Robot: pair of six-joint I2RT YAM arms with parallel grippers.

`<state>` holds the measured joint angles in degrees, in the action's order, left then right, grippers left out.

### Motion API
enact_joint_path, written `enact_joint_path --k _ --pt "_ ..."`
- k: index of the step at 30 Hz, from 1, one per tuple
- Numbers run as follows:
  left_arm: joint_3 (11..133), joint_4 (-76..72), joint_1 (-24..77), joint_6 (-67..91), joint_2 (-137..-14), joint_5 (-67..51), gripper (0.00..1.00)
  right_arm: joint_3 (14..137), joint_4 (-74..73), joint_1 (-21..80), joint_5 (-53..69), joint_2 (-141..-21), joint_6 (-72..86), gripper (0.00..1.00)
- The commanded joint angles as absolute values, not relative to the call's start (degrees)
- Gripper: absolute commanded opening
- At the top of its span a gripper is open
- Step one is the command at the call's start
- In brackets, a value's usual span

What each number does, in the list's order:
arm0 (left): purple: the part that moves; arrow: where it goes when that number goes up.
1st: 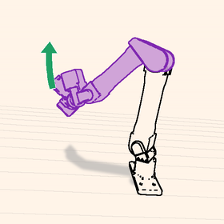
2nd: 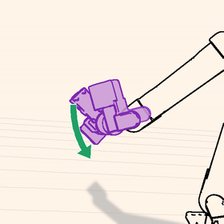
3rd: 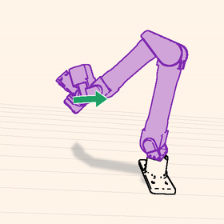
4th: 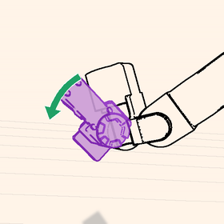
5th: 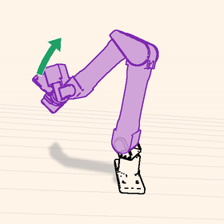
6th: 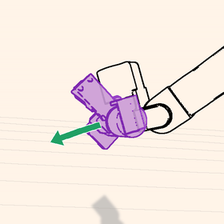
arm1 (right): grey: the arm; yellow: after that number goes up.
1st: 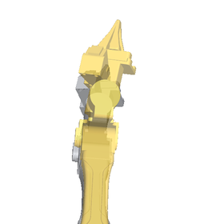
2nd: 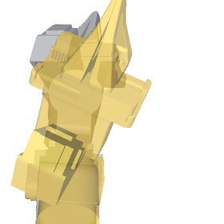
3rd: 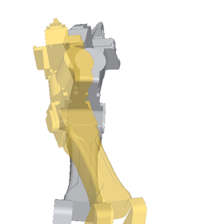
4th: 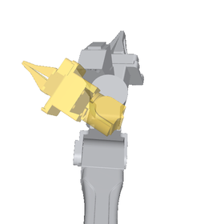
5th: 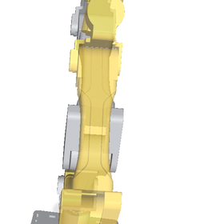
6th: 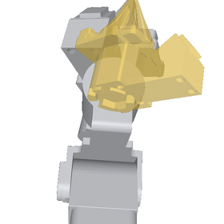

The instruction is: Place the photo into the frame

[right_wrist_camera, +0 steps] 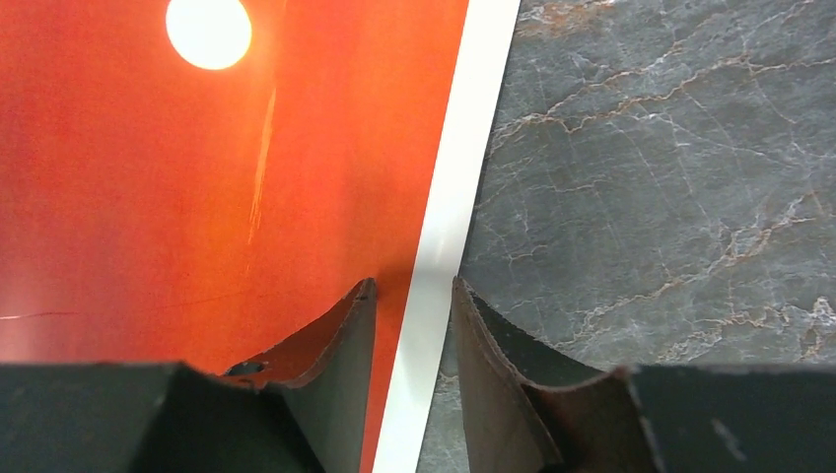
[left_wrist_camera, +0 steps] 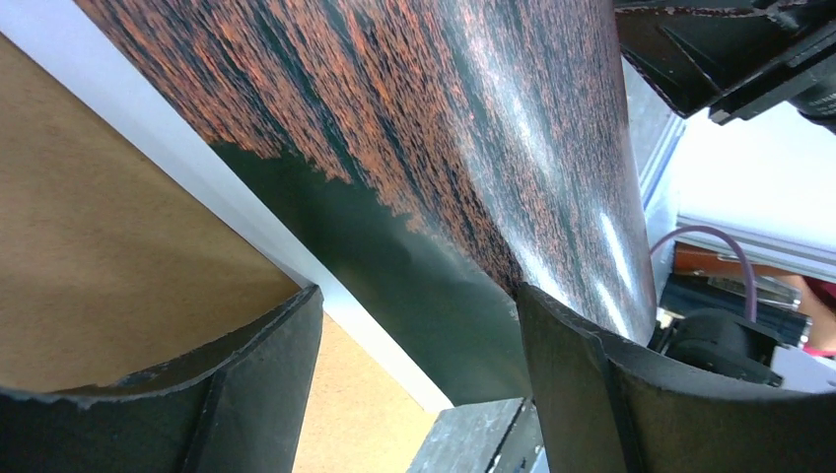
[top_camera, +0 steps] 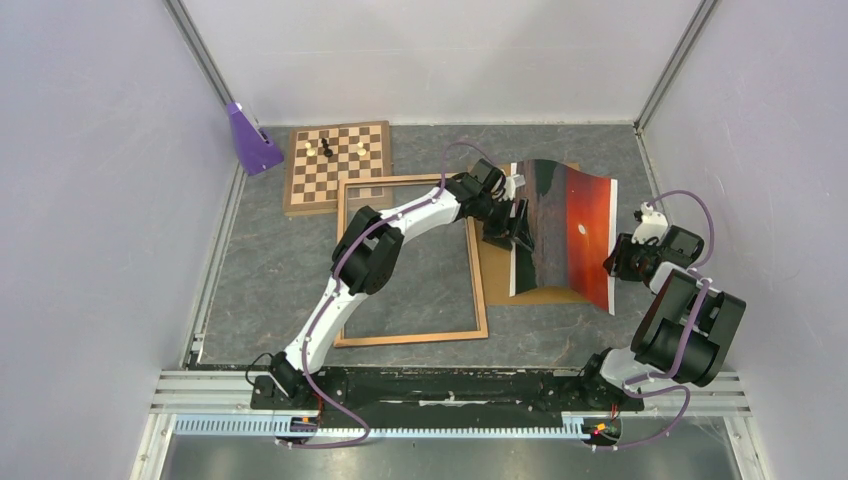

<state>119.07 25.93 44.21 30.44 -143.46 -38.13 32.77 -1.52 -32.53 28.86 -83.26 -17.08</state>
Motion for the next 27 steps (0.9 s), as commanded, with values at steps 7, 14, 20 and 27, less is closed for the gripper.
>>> enact_joint_path --k 7,14,20,27 --pt "113.55 16.14 45.57 40.84 -143.32 -46.16 0.83 31.44 -10.59 -32.17 37.10 -85.09 -19.30 0.36" --pt "112.31 11.25 46.31 43.46 -143.15 -47.12 0.86 31.57 -11.40 -32.16 40.63 -85.41 -21.42 0.36" --pt "113.98 11.54 46.93 43.51 -143.65 -46.67 0.89 31.20 -12.18 -32.17 43.81 -82.76 -22.97 0.36" --pt "116.00 12.52 47.36 42.80 -143.28 -45.96 0.89 31.73 -14.31 -32.08 48.88 -81.24 -25.67 0.37"
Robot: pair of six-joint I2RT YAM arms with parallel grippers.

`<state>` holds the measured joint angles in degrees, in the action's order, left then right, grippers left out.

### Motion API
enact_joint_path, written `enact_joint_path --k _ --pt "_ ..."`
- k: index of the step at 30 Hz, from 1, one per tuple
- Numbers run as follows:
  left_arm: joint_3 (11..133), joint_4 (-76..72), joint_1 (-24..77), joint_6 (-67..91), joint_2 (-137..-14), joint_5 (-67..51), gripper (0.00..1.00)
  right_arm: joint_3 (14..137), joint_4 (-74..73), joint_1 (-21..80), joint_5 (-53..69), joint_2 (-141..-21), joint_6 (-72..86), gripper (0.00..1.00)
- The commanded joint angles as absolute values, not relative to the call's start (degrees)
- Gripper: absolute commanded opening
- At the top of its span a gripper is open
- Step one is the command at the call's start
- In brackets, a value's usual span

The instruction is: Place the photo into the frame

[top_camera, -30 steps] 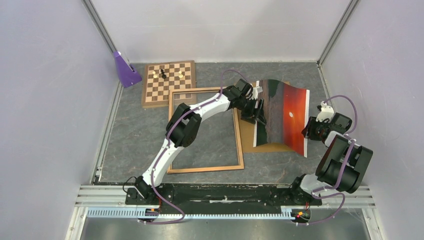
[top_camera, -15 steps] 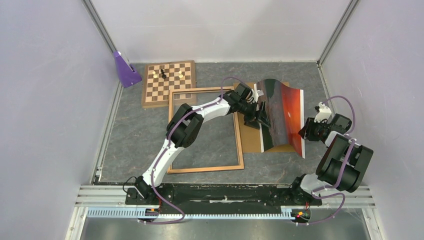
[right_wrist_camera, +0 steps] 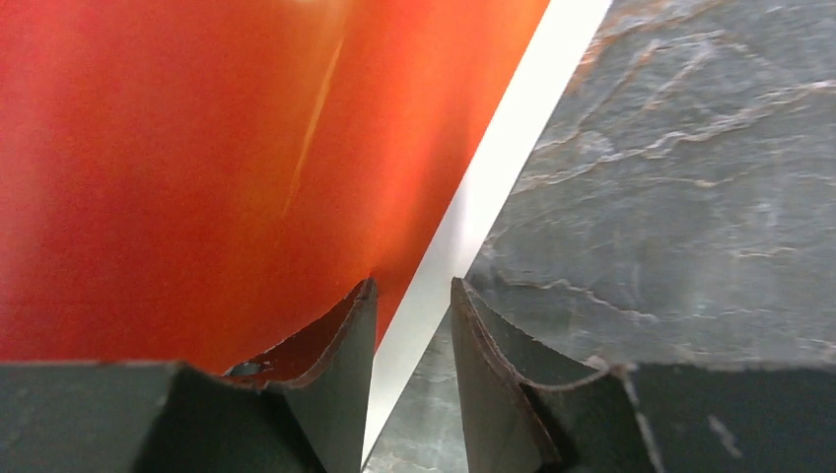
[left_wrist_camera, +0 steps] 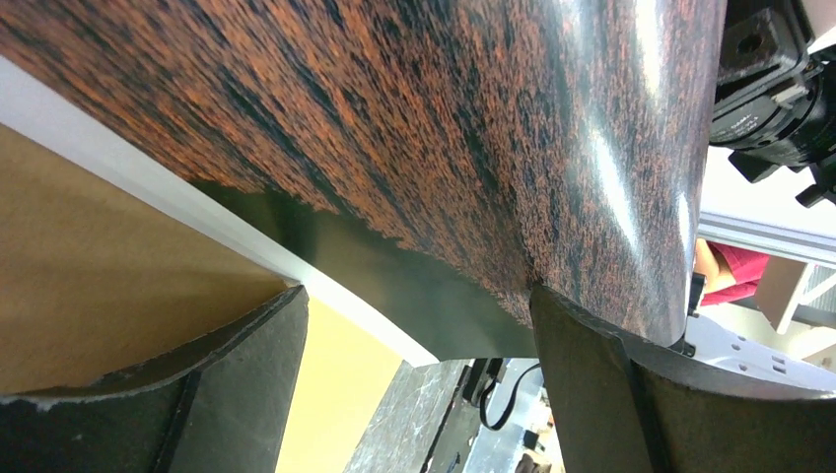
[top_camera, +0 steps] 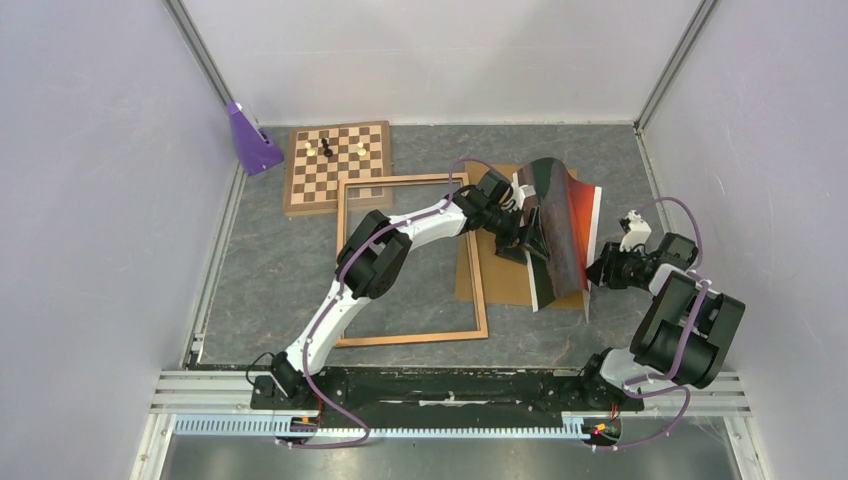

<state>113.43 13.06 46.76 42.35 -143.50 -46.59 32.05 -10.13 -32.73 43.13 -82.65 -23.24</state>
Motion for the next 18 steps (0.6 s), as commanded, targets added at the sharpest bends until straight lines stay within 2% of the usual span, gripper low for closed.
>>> enact_joint_path --k 1,18 --pt "116.02 12.57 47.45 42.73 -143.12 -45.97 0.89 31.65 -14.34 -32.04 49.53 -80.82 -26.03 0.37" --pt "113.92 17.51 47.18 32.89 -138.68 -44.27 0.90 34.01 -17.06 -32.17 56.20 -79.85 -28.37 0.40"
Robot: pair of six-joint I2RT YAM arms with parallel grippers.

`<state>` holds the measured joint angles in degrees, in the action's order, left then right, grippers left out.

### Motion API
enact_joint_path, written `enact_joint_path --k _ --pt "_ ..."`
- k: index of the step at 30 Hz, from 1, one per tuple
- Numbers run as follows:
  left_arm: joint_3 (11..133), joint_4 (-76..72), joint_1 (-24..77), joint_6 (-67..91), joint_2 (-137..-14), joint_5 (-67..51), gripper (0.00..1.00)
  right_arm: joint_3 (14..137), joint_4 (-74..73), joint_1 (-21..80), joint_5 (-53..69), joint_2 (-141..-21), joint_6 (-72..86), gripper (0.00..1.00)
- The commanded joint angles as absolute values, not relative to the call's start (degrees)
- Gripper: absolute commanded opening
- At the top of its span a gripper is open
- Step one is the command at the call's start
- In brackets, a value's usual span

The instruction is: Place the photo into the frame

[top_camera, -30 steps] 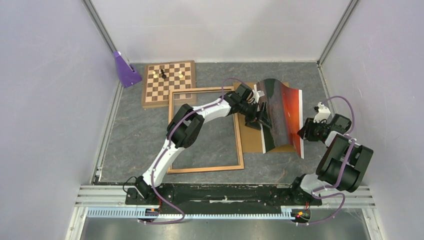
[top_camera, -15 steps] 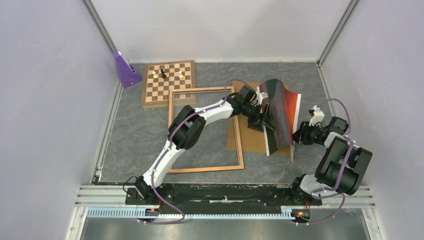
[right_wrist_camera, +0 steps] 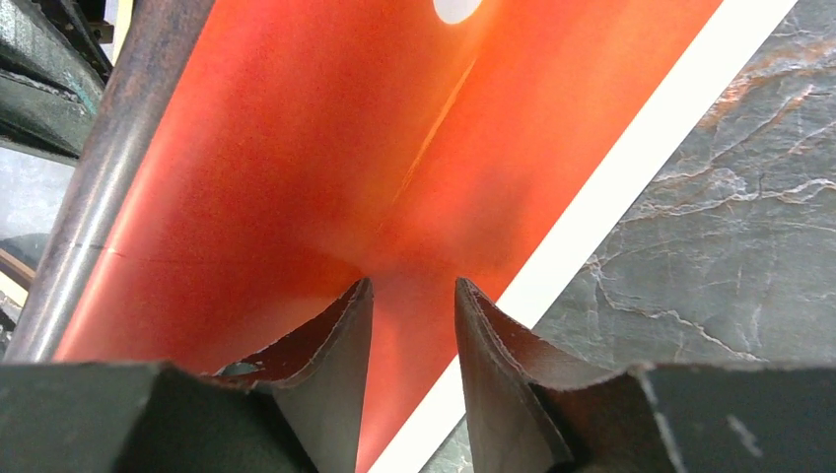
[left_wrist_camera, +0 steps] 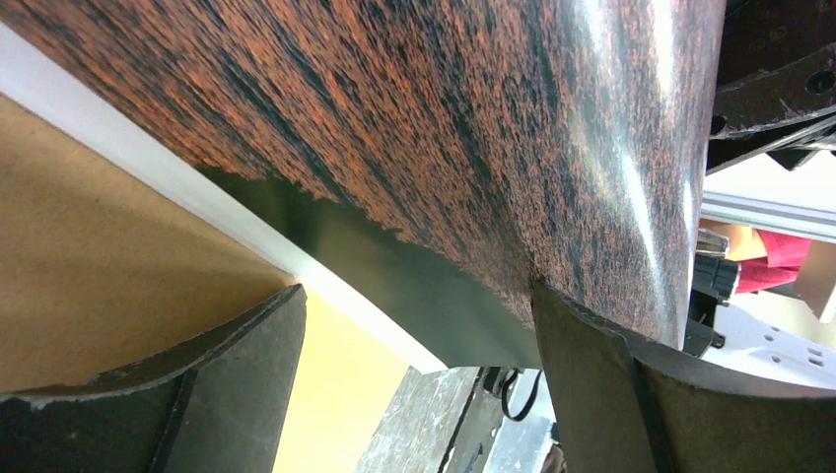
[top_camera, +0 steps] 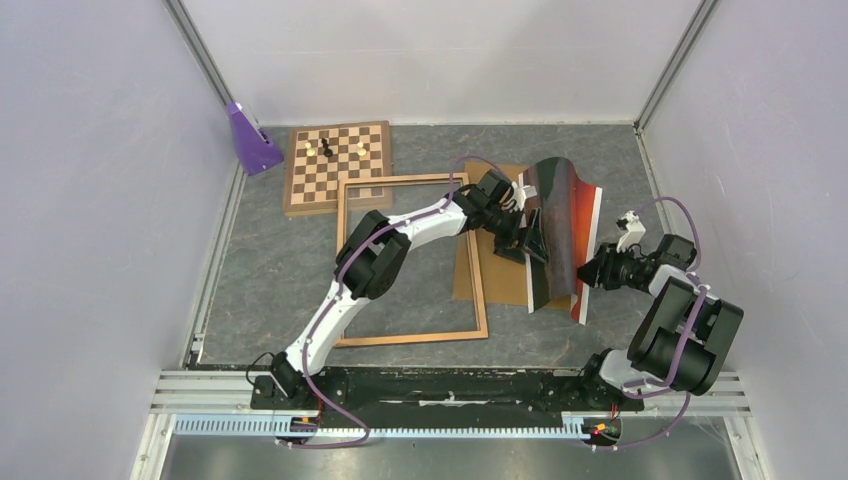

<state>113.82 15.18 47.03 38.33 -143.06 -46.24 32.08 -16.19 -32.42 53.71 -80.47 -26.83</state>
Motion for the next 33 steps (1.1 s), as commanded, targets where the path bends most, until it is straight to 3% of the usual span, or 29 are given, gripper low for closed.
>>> enact_joint_path --k 1,7,19,28,33 --pt "113.45 17.77 46.98 32.36 -138.22 -44.05 0.91 34.01 -17.08 -32.17 55.72 -79.68 -28.76 0.41" --pt "108.37 16.90 45.53 31.26 -134.87 -43.77 0.91 34.65 -17.11 -32.25 51.80 -77.37 -30.89 0.54" --pt "98.70 15.12 44.82 29.89 -128.95 -40.05 0.91 33.38 -14.02 -33.07 43.90 -76.72 -30.25 0.57" --pt "99.90 17.91 45.30 29.50 -129.62 -36.19 0.91 34.72 -15.68 -33.99 41.11 -72.28 -33.09 0.68" --pt "100.51 17.93 47.12 30.94 -130.77 -37.68 0.91 34.69 -17.53 -34.01 35.40 -72.03 -37.94 0.68"
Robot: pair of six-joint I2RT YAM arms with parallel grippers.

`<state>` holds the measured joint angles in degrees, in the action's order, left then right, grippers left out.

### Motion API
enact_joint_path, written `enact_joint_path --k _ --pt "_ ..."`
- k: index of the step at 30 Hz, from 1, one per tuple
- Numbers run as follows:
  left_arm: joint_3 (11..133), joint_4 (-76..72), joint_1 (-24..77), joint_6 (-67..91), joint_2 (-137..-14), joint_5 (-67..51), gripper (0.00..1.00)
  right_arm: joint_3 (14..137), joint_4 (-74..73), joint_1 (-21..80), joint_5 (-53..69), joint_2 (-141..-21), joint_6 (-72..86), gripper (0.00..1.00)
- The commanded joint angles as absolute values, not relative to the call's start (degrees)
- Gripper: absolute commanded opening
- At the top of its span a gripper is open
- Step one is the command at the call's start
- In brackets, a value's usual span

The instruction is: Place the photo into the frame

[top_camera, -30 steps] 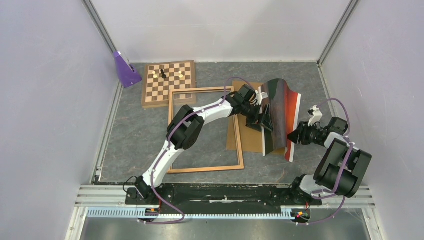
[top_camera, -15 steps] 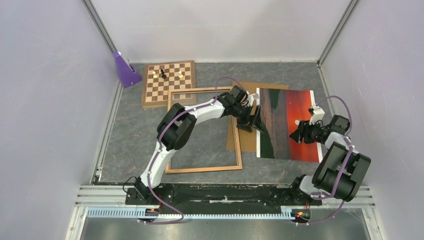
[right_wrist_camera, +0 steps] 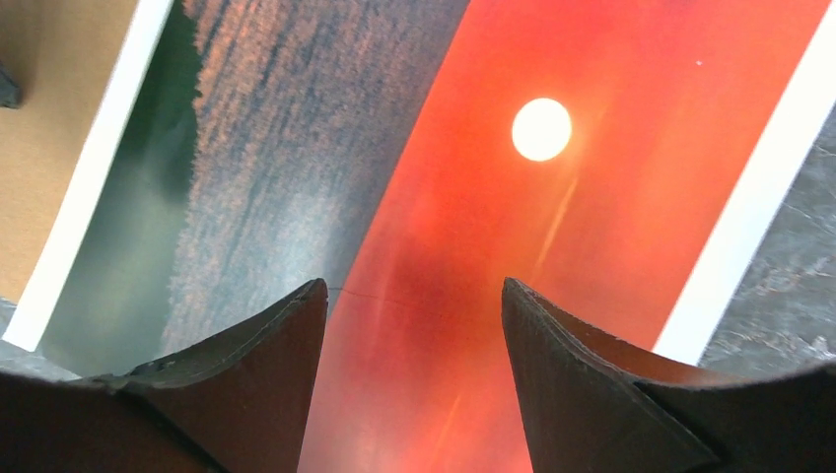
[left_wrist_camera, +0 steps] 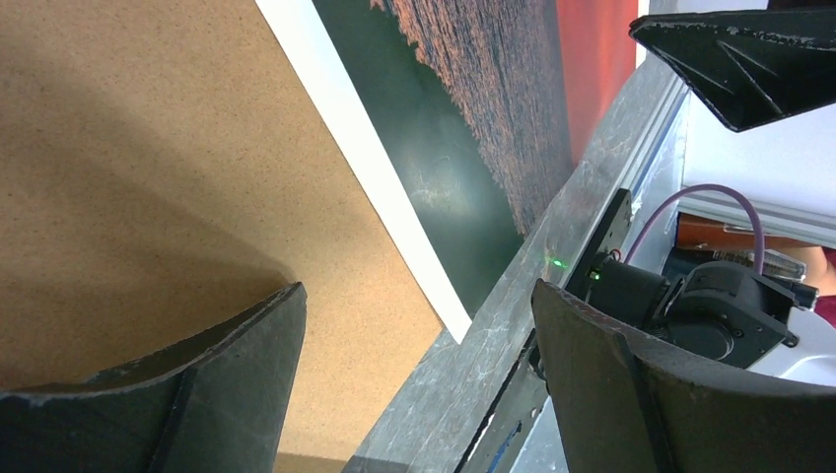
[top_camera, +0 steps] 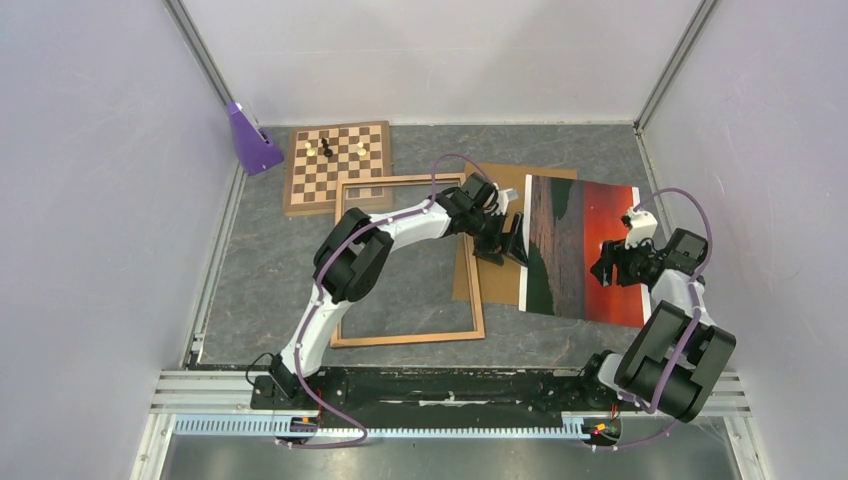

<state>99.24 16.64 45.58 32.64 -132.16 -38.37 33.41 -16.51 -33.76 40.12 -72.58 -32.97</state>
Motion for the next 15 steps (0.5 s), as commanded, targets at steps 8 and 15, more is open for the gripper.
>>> enact_joint_path --k 8,15 --pt "95.33 16.09 49.61 34.20 -126.85 -38.93 0.88 31.23 -14.18 -34.03 27.68 -73.54 -42.92 0.67" --pt "86.78 16.00 51.45 39.67 -120.36 -38.39 0.87 29.95 -12.02 -34.07 25.70 -76.98 -44.19 0.63"
